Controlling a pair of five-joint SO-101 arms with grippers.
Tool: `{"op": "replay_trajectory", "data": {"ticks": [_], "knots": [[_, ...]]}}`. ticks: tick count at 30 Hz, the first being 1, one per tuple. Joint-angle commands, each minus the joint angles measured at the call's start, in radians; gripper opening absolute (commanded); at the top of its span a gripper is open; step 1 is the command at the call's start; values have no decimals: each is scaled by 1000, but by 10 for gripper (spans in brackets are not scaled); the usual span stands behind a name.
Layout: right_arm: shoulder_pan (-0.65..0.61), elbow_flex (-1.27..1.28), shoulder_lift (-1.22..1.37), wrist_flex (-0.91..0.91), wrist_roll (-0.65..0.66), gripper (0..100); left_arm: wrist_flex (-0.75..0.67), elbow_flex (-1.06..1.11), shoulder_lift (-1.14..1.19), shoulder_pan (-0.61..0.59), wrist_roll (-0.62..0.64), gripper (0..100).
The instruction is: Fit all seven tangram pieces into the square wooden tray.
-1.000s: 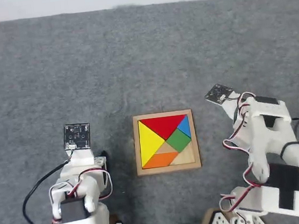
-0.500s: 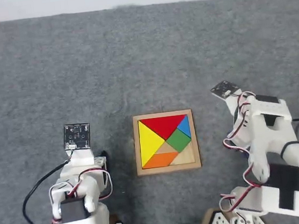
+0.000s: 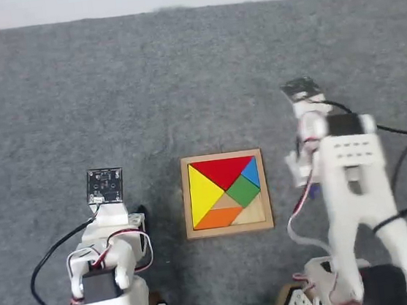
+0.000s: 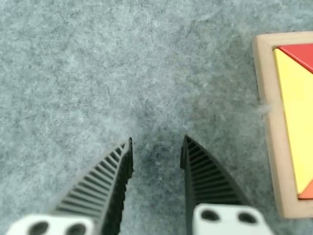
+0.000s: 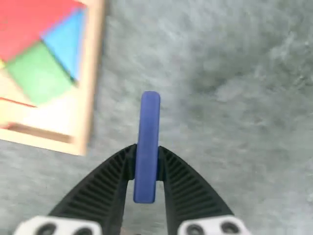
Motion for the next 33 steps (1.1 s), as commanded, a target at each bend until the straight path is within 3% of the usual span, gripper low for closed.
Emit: {"op": "replay_trajectory", "data": {"ticks": [1,6,11,18,22,24,28,33], "knots": [[-211,-48,-39,-1,-103,9,6,-12,-11,6,-9,150],[-380,-66,85,-88,-146,9,6,-12,-11,6,-9,150],[-418,-130,254,-234,-276,8,6,-12,-11,6,-9,150],[-469,-203,426,-288,-720,11,6,-12,-11,6,-9,150],[-470,-256,472,-240,-884,11,6,-12,-11,6,-9,150],[-473,-278,483,-216,-887,11,6,-12,-11,6,-9,150],[-475,-285,493,-209,-744,21,6,-12,-11,6,-9,150],[-475,-261,493,-186,-740,145,6,-12,-11,6,-9,150]]}}
